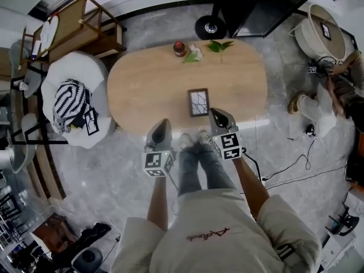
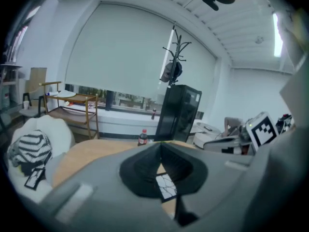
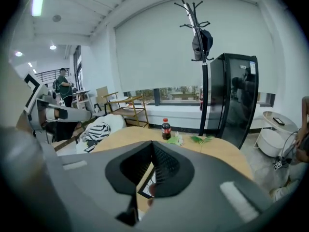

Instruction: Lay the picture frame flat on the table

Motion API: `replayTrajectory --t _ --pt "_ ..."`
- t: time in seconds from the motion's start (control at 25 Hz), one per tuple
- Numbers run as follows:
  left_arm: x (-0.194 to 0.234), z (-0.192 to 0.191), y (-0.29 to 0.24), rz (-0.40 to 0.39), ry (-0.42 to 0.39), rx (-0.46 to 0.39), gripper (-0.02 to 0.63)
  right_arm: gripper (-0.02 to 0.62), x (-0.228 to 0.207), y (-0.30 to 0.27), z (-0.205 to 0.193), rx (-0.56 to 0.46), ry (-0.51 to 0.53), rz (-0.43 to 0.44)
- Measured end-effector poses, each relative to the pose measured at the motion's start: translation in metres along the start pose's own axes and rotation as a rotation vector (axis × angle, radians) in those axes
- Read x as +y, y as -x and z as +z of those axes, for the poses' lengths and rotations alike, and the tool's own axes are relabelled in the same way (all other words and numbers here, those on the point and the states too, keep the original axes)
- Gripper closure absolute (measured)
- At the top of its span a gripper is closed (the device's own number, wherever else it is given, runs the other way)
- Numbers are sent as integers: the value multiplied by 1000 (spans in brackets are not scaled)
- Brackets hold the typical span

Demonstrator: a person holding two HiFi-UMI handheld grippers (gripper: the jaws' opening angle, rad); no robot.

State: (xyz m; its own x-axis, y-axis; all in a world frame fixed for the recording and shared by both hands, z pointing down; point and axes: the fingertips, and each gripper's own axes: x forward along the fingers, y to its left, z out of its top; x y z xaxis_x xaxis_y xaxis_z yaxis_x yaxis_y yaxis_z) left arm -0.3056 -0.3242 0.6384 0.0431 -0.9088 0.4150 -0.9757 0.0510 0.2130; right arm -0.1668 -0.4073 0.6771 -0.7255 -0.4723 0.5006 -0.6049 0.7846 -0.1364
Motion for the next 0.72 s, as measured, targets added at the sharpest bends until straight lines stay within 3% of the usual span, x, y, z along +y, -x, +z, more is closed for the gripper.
replayTrajectory --t 0.44,0.72 --pt "-18 116 51 13 -60 -140 606 592 12 86 126 -172 35 -22" --pt "-32 157 95 19 -64 -179 606 592 30 135 163 -207 22 -17"
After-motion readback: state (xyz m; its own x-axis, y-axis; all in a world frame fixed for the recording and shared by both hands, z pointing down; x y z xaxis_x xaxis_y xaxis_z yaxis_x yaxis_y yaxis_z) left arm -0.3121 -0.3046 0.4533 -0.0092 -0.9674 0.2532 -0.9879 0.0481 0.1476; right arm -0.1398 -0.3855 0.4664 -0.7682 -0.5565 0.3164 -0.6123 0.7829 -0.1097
